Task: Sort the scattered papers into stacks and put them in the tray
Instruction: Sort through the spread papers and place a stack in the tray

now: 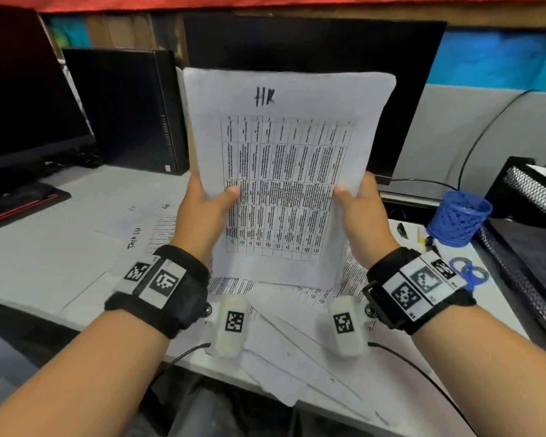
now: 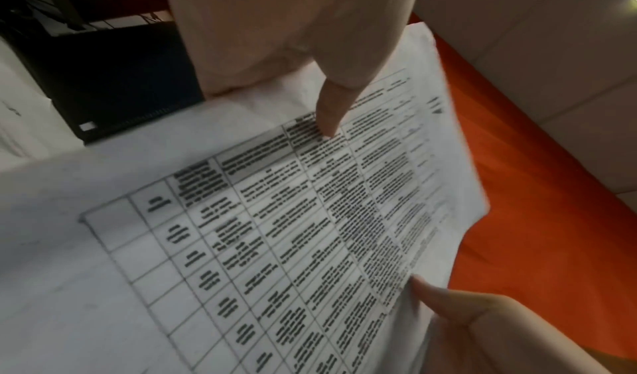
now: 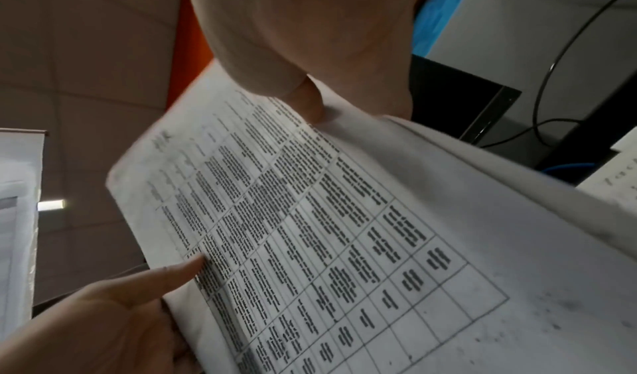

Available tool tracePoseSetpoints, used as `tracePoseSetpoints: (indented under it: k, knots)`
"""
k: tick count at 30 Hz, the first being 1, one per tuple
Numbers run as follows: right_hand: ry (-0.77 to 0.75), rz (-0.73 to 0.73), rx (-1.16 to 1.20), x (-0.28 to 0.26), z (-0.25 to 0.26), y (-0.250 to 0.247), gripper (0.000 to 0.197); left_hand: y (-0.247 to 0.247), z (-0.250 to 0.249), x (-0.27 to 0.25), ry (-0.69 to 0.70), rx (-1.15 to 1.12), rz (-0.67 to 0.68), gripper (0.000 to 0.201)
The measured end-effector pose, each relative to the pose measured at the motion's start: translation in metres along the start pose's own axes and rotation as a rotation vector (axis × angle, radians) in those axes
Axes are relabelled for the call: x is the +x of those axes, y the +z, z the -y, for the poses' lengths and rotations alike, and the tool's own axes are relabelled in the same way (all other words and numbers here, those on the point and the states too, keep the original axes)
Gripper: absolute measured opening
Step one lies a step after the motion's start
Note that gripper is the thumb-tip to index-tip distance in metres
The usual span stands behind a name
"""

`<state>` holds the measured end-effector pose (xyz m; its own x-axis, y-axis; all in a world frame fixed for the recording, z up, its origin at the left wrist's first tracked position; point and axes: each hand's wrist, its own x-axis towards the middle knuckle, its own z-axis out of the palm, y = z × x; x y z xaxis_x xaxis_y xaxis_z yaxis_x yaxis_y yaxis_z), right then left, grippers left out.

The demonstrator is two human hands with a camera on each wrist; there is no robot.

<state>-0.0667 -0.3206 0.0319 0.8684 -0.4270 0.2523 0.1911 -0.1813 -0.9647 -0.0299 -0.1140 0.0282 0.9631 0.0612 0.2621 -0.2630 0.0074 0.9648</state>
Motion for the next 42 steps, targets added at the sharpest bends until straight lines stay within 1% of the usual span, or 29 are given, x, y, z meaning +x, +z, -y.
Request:
tracePoseSetpoints:
  k: [3, 5, 9, 12, 14, 16, 19, 22, 25, 29, 31, 33, 35, 37, 39, 42]
  knots:
    - [0.046, 0.041, 0.002, -0.005, -0.009, 0.001, 0.038, 0.001, 0.007, -0.005, -0.04, 0.006, 0.034, 0.043]
    - [0.05, 0.05, -0.01, -0.008, -0.013, 0.001, 0.04, 0.005, 0.007, -0.007, -0.029, 0.026, 0.027, 0.041]
    - [-0.038, -0.034, -0.008, -0.009, -0.004, -0.001, 0.034, 0.014, -0.008, -0.004, 0.059, 0.06, -0.023, 0.036]
    - [-0.129, -0.108, -0.036, -0.009, 0.003, -0.001, 0.026, 0.021, -0.019, -0.008, 0.159, 0.156, -0.079, 0.028]
    - [-0.147, -0.128, -0.067, -0.012, 0.0, 0.0, 0.025, 0.028, -0.021, -0.017, 0.206, 0.238, -0.094, 0.028]
    - [-0.114, -0.115, -0.091, -0.015, -0.008, 0.002, 0.027, 0.034, -0.013, -0.025, 0.22, 0.264, -0.103, 0.028]
    - [0.001, -0.058, -0.128, -0.021, -0.02, 0.007, 0.03, 0.039, 0.006, -0.031, 0.15, 0.242, -0.116, 0.029]
    - [0.073, -0.032, -0.12, -0.023, -0.028, 0.008, 0.037, 0.04, 0.024, -0.028, 0.053, 0.226, -0.11, 0.031]
    - [0.097, -0.028, -0.132, -0.021, -0.026, 0.007, 0.03, 0.038, 0.028, -0.022, -0.009, 0.211, -0.117, 0.031]
    - [0.093, -0.019, -0.138, -0.018, -0.016, -0.011, 0.025, 0.034, 0.02, -0.02, -0.017, 0.19, -0.095, 0.017]
    - [0.105, 0.01, -0.18, -0.02, -0.011, -0.026, 0.026, 0.031, 0.013, -0.022, -0.027, 0.137, -0.083, 0.016]
    - [0.167, 0.056, -0.246, -0.026, -0.01, -0.044, 0.029, 0.029, 0.009, -0.027, -0.047, 0.096, -0.044, 0.017]
    - [0.25, 0.088, -0.268, -0.038, -0.014, -0.062, 0.031, 0.029, 0.006, -0.034, -0.062, 0.111, 0.001, 0.02]
    - [0.316, 0.136, -0.284, -0.054, -0.018, -0.078, 0.029, 0.032, 0.007, -0.045, -0.085, 0.109, 0.04, 0.021]
    - [0.325, 0.142, -0.364, -0.071, -0.023, -0.092, 0.024, 0.04, 0.009, -0.059, -0.141, 0.044, 0.077, 0.021]
    - [0.29, 0.097, -0.335, -0.094, -0.03, -0.116, 0.023, 0.052, 0.015, -0.081, -0.159, 0.081, 0.169, 0.021]
